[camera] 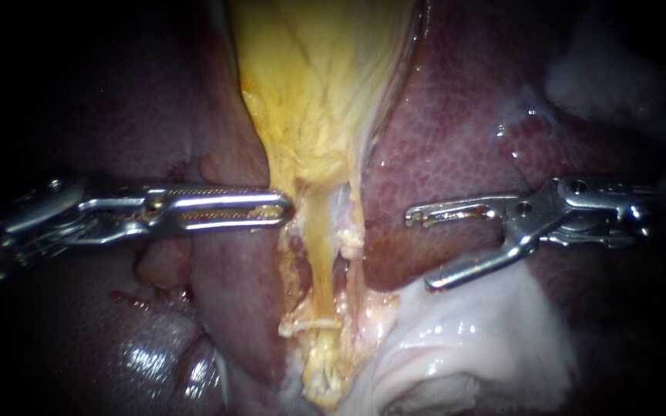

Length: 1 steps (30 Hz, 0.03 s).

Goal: Going back first clip left tube

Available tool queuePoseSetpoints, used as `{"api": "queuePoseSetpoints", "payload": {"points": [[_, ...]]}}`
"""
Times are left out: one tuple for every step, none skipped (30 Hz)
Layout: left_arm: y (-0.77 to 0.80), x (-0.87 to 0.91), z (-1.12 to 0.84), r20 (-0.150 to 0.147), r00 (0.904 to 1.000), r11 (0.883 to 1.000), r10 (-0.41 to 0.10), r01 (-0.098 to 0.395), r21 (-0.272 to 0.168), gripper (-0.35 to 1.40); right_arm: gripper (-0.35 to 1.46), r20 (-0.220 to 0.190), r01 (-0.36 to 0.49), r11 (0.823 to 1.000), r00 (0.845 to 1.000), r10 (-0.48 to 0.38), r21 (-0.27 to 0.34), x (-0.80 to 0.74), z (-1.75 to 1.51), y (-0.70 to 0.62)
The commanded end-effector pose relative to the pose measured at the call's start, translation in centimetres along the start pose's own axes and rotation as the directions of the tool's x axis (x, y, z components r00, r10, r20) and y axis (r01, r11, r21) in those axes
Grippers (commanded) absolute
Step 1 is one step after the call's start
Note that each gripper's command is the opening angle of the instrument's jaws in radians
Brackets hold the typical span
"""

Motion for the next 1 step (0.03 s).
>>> {"api": "queuePoseSetpoints", "payload": {"points": [[0.00,0.00,0.00,0.000,1.0000,1.000,0.000,0.000,0.000,-0.35,0.60,0.000,0.000,1.000,1.000,0.000,0.000,0.01,0.00,0.00]]}}
